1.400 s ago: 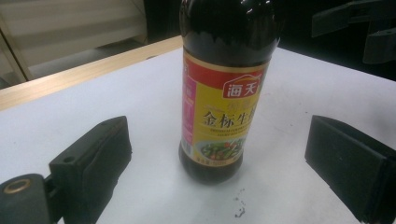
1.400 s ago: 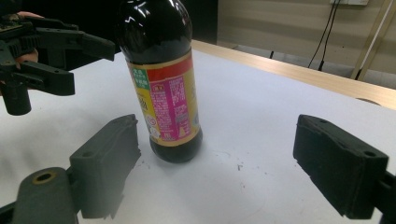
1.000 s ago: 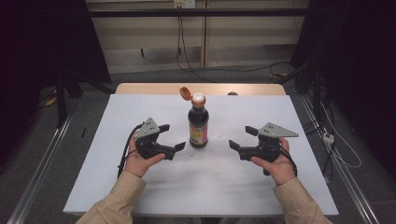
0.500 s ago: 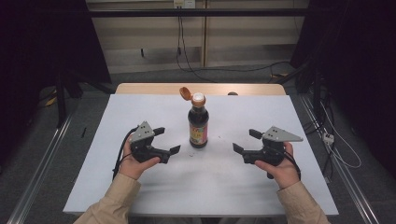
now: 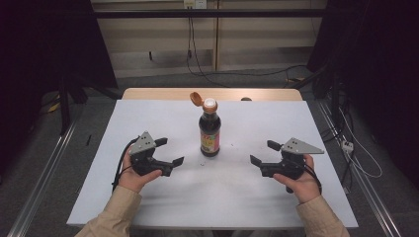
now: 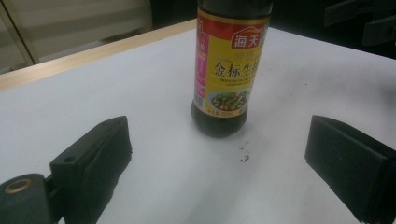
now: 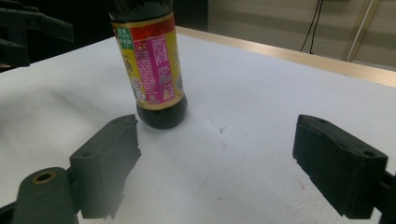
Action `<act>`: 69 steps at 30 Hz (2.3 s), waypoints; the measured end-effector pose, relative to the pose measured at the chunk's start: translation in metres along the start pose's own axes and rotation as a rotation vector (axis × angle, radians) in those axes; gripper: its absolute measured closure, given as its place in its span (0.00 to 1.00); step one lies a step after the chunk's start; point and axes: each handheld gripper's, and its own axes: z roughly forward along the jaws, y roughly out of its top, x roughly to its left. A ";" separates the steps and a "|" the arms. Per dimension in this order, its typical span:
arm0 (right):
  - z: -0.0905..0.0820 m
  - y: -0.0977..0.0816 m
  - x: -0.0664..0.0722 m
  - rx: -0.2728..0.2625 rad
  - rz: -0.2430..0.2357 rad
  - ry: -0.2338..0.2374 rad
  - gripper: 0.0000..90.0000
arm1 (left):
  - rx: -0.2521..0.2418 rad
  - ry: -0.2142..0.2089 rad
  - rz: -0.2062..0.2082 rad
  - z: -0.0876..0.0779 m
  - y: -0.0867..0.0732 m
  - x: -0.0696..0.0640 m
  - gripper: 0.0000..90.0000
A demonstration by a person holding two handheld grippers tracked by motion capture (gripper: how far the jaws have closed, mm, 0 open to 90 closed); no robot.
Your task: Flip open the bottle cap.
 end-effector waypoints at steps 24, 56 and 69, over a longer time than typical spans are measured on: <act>-0.017 -0.022 -0.009 0.017 0.016 -0.030 0.14 | 0.009 0.040 -0.031 -0.026 -0.017 0.010 0.08; -0.030 -0.041 -0.012 0.037 0.021 -0.056 0.13 | 0.033 0.062 -0.030 -0.053 -0.036 0.011 0.07; -0.036 -0.045 -0.014 0.043 0.016 -0.070 0.13 | 0.041 0.061 -0.043 -0.060 -0.041 0.012 0.07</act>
